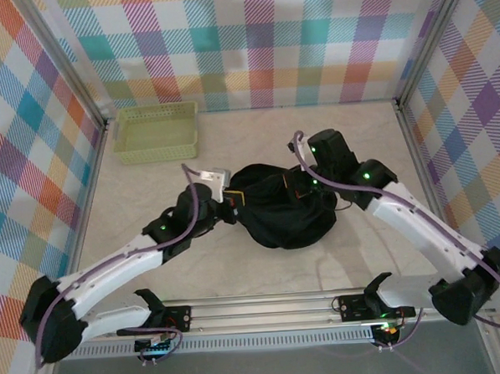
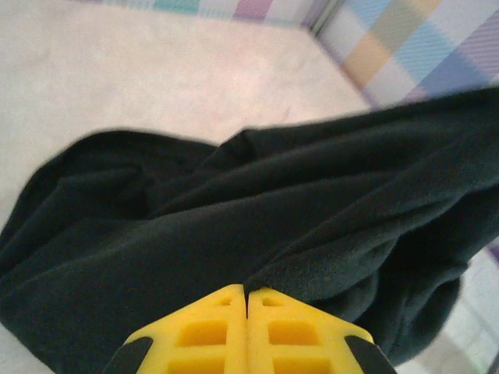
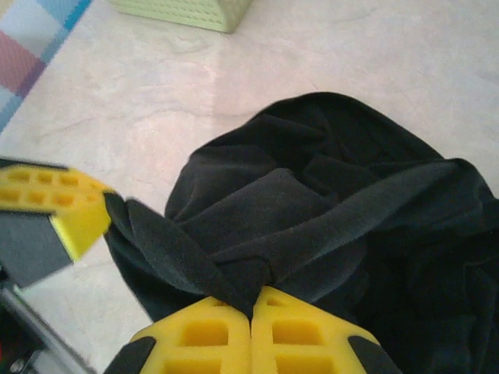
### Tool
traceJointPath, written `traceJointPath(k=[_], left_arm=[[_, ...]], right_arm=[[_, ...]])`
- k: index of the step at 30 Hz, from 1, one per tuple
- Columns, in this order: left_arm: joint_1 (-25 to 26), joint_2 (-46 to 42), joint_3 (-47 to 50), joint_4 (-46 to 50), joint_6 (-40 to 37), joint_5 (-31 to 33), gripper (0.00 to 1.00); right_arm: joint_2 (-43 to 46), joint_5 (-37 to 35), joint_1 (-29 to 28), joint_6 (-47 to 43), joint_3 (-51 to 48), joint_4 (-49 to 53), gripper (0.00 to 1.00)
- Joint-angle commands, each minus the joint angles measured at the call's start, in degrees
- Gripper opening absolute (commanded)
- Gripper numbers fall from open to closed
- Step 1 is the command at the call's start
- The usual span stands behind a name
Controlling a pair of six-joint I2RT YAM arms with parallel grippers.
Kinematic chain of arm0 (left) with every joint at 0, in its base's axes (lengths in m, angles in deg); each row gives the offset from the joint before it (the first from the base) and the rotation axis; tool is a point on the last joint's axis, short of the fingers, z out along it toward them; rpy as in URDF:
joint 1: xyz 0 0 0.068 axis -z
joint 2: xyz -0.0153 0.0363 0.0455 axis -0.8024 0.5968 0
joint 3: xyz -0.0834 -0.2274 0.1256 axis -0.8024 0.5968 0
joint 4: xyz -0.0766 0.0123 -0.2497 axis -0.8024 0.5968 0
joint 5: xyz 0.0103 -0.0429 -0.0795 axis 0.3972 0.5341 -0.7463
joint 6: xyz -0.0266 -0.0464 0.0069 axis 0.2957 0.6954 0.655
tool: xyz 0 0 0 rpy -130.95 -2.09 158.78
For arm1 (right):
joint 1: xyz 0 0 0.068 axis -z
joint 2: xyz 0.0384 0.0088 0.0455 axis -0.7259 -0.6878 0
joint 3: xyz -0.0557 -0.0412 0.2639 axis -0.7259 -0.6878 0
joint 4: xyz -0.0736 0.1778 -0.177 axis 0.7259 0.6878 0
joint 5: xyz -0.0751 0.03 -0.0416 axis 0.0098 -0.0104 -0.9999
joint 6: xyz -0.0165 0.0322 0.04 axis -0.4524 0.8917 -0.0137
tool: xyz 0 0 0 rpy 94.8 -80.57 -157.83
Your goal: Fold the inside-out t-shirt
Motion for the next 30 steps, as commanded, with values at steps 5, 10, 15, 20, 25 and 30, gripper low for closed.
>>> traceJointPath(k=[5, 10, 15, 20, 25, 30], left_arm=[[4.22, 7.81, 1.13, 9.42, -0.06, 7.43, 0.05], [6.21, 7.9, -0.84, 11.51, -0.04, 9.73, 0.29], [6.16, 7.25, -4.52, 10.44, 2.61, 11.29, 0.56], [7.29, 8.32, -6.32, 5.4, 4.56, 8.5, 0.64], [8.01, 10.76, -7.13, 2.06, 5.62, 5.18, 0.72], [8.07, 13.81, -8.63, 3.98, 8.22, 9.36, 0.62]], right_arm=[[-15.1, 1.55, 6.64, -1.39, 6.85, -3.76, 0.0], [-18.03, 5.75, 5.21, -3.61, 9.3, -2.68, 0.0], [-13.42, 7.97, 1.21, -3.31, 6.43, -3.69, 0.0], [-10.2, 10.19, -0.43, -0.62, 4.88, -4.3, 0.0], [-10.31, 10.29, -1.91, -0.98, 5.29, -4.28, 0.0], [-11.26, 9.89, -2.06, -0.97, 5.67, -4.72, 0.0]])
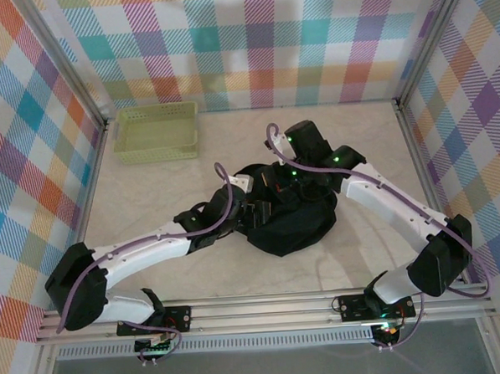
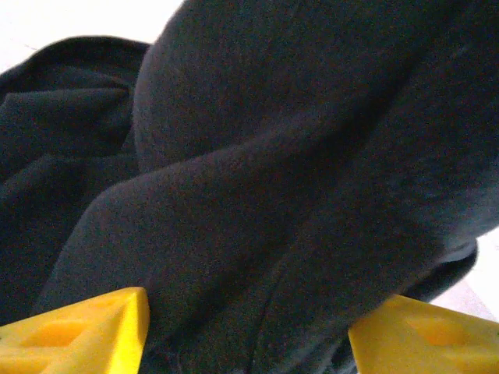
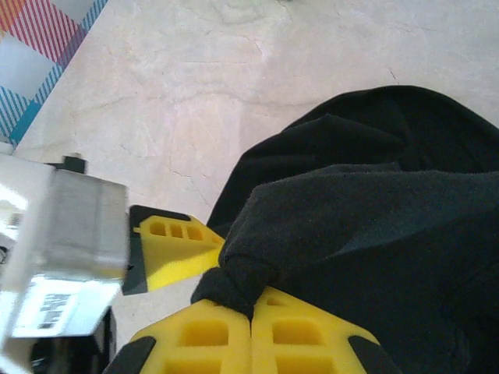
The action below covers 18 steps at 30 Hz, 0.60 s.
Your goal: Fold the inside-out t-shirt
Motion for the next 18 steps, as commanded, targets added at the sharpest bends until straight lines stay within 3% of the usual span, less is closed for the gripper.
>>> traceJointPath(k=[1, 5, 7, 9, 12, 18], left_arm=[[0.44, 2.09, -2.62, 0.62, 2.22, 3.53, 0.56], [0.45, 3.33, -2.51, 0.83, 2.14, 5.19, 0.32], [0.44, 3.36, -1.53, 0.34, 1.93, 4.48, 0.19], [0.44, 3.07, 0.11, -0.91, 1.54, 2.54, 0.11], [0.55, 2.48, 3.43, -3.09, 2.09, 0.38, 0.05], [0.5, 3.07, 5.61, -3.64, 3.9, 1.11, 0.04]], right_arm=[[-0.99, 0.69, -0.49, 0.58, 0.3, -1.55, 0.0], [-2.28, -4.6, -0.41, 1.0, 0.68, -0.63, 0.02], [-3.67, -5.29, 0.28, 0.76, 1.02, -0.61, 0.07], [-6.28, -4.57, 2.31, 1.15, 2.32, -0.27, 0.07], [-11.77, -6.05, 4.31, -0.23, 4.28, -1.85, 0.04], [-24.52, -13.4, 4.43, -4.77, 13.69, -1.71, 0.06]])
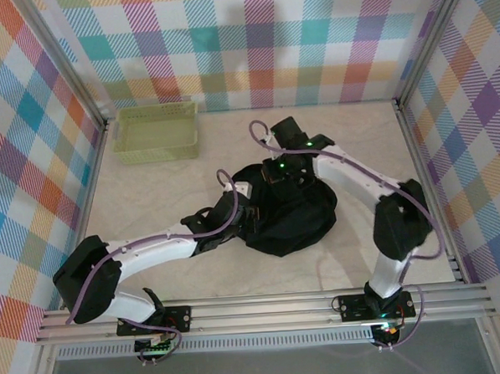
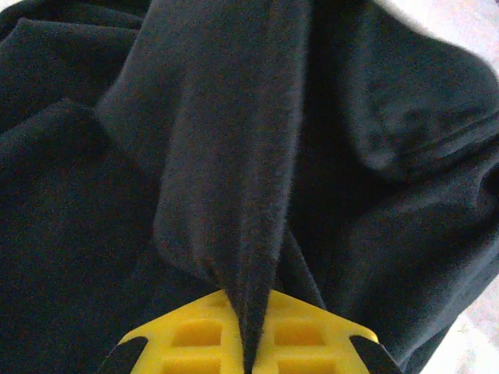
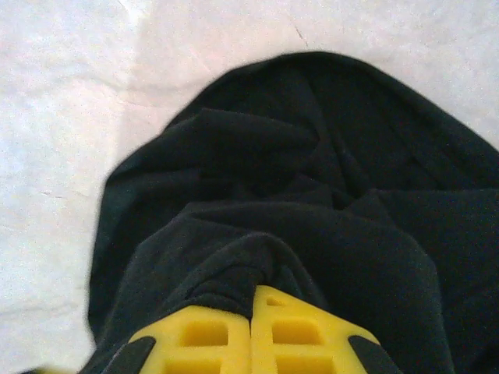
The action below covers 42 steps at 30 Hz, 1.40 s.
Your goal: Fold the inside-out t-shirt
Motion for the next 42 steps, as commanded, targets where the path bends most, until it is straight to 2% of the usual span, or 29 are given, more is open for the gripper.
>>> traceJointPath(k=[1, 4, 7, 10, 16, 21, 31, 33, 38, 42], left_arm=[[0.25, 0.35, 1.04, 0.61, 1.39, -0.1, 0.04], [-0.53, 1.83, 0.25, 0.66, 2.15, 0.15, 0.05], [-2.22, 2.86, 0.21, -0.49, 3.06, -1.26, 0.05], [-3.53, 3.56, 0.74, -2.41, 3.72, -2.78, 0.05], [-4.04, 3.98, 0.61, -3.46, 3.37, -3.53, 0.05], [-4.05, 3.55, 0.98, -3.47, 3.31, -3.78, 0.06], [-4.01, 2.21, 1.89, -4.08, 3.49, -4.17, 0.06], [-4.09, 2.14, 1.93, -4.0, 3.4, -4.26, 0.06], [-4.09, 1.48, 2.19, -3.73, 3.39, -3.83, 0.06], [-4.62, 0.85, 2.31, -3.98, 3.33, -4.0, 0.06]], right_arm=[[-5.48, -9.36, 0.67, -3.27, 7.77, -1.53, 0.1], [-6.49, -13.3, 0.46, -3.91, 10.64, 1.51, 0.25], [-1.79, -15.1, -0.68, -4.12, 6.73, 2.08, 0.41], [5.07, -14.31, -2.75, -2.85, -0.3, 1.97, 0.47], [10.62, -13.8, -8.52, 0.73, -8.17, 3.36, 0.48], [8.1, -16.86, -8.8, 2.31, -10.0, 2.61, 0.45], [-3.4, -31.05, -8.41, 1.81, -5.99, 1.94, 0.4], [-4.65, -31.65, -8.16, 2.09, -5.26, 1.88, 0.33], [-2.96, -30.67, -8.12, 2.49, -5.22, 1.68, 0.02], [4.0, -24.74, -8.12, 1.96, -6.06, 2.36, 0.0]])
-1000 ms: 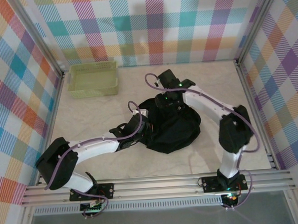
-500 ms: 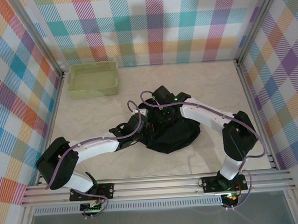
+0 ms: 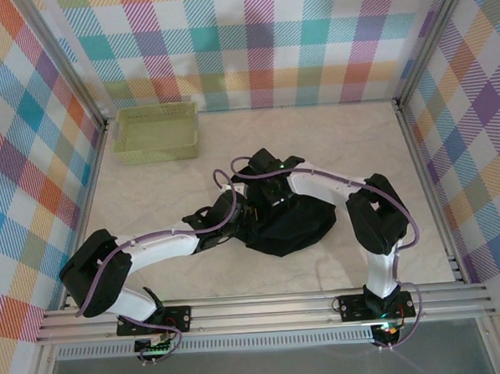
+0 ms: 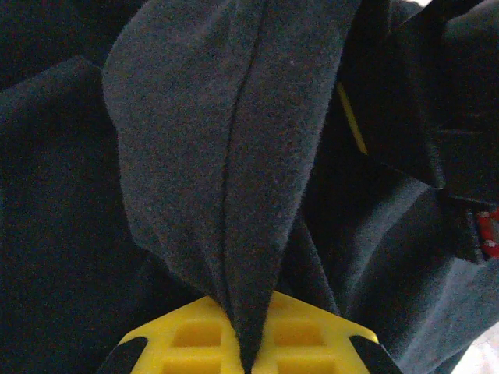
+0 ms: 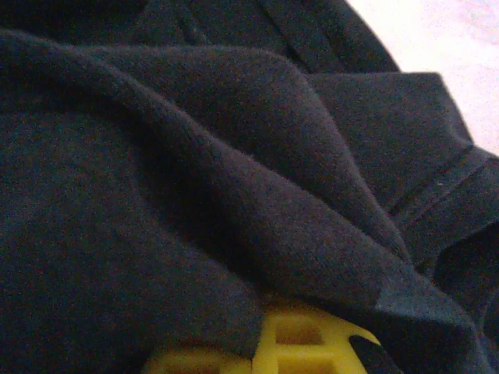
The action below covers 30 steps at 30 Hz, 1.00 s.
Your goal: Fold the inside-out t-shirt
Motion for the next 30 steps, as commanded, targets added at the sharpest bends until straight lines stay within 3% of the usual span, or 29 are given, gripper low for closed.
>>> traceJointPath(k=[1, 9, 12, 15, 22, 30], left_arm=[[-1.34, -2.38, 0.83, -0.94, 0.14, -0.45, 0.06], [-3.91, -4.39, 0.47, -0.98, -2.36, -1.01, 0.07], [-3.87, -4.58, -0.44, 1.57, -3.76, 0.7, 0.11], [-3.78, -4.9, -1.22, 5.12, -5.01, 3.3, 0.24], [-1.47, -8.47, -3.18, 12.88, -8.02, 10.08, 0.42], [6.09, -11.98, -8.06, 15.22, -10.97, 15.78, 0.48]], right_arm=[[9.4, 5.81, 0.3, -0.05, 0.79, 0.85, 0.0], [21.22, 23.63, 4.04, 3.39, -1.91, 2.41, 0.0], [25.08, 32.4, 7.45, 4.92, -5.66, -0.48, 0.0], [27.95, 37.78, 9.48, 5.82, -7.95, -2.45, 0.0], [32.35, 40.76, 11.96, 6.0, -9.96, -2.92, 0.0], [36.1, 43.39, 11.89, 3.81, -13.43, -6.54, 0.0]])
